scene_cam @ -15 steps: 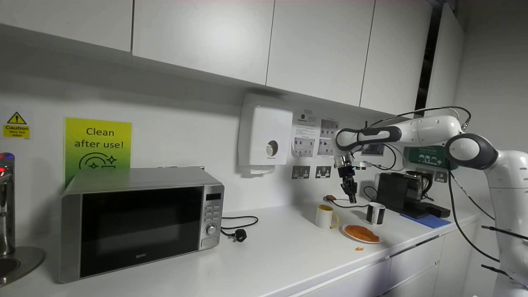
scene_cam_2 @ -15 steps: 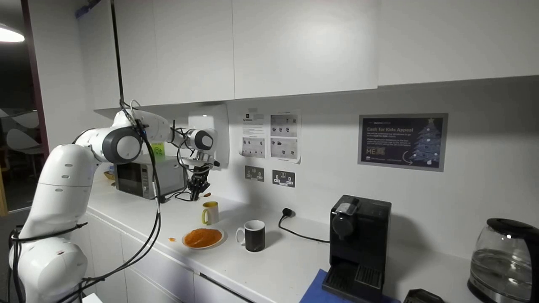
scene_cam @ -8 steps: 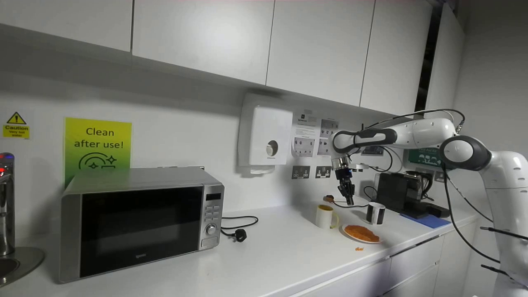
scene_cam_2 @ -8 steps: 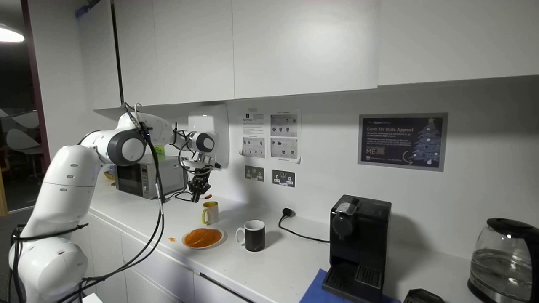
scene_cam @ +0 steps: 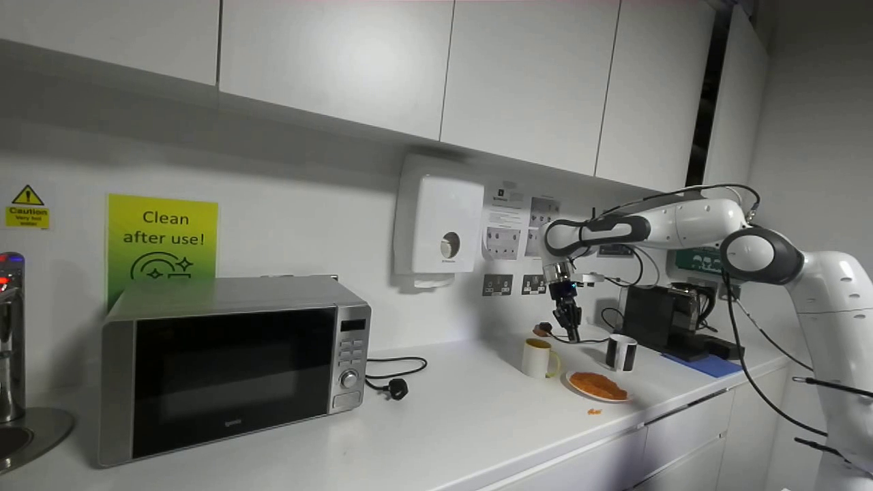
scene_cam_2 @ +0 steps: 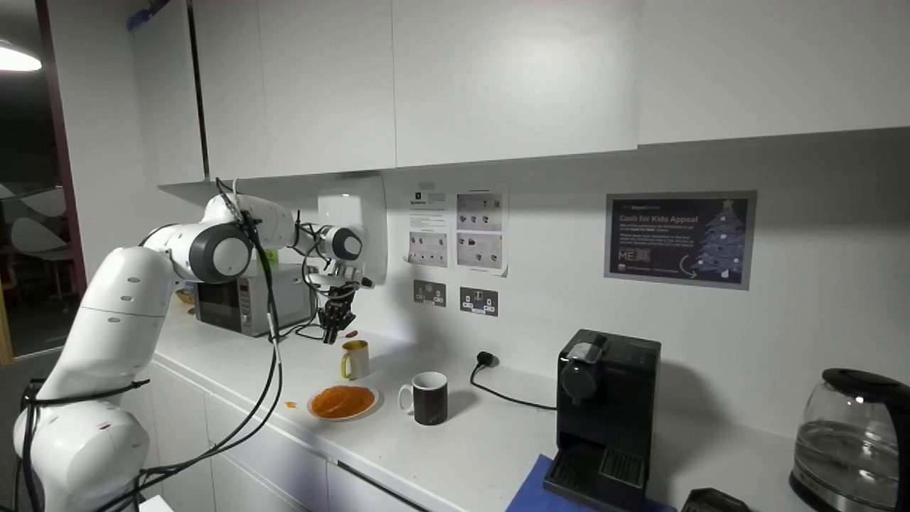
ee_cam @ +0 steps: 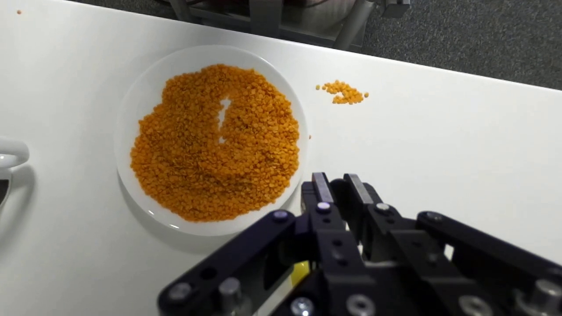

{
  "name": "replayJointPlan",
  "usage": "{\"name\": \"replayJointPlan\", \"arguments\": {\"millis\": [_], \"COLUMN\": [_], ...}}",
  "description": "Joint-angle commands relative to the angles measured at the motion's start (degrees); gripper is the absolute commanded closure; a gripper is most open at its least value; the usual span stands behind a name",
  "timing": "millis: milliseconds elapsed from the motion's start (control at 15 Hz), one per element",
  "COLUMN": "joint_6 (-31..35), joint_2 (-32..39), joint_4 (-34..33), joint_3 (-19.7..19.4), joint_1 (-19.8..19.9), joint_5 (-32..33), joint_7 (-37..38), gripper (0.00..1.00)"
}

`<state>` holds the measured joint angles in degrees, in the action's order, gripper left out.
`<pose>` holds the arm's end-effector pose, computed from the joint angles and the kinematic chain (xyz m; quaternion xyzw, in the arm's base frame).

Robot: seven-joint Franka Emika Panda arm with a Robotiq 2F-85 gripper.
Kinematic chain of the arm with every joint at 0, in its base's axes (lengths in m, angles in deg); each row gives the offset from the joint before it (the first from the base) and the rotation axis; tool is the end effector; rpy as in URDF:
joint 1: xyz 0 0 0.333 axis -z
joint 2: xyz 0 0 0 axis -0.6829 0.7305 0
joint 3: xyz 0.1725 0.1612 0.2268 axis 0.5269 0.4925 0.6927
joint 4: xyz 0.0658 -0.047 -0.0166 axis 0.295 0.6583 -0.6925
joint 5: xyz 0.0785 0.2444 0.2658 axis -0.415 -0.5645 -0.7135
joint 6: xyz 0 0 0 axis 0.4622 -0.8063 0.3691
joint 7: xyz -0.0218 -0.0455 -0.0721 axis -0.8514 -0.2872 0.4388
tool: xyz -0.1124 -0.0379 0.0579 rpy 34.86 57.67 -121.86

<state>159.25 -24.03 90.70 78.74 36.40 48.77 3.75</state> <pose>0.5840 0.1147 0.4353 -0.9721 -0.1043 0.2099 0.0024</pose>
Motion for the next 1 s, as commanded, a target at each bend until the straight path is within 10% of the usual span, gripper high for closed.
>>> {"name": "replayJointPlan", "arguments": {"millis": [0,933], "joint_6": [-3.68,-8.51], "joint_2": [2.05,6.11], "joint_4": [-4.03,-9.43], "joint_3": [-0.12,0.12], "joint_1": [-0.06,0.29], "joint_5": [-0.58,-2.83], "joint_7": [1.43,0.51], "gripper": [0.97,0.97]}}
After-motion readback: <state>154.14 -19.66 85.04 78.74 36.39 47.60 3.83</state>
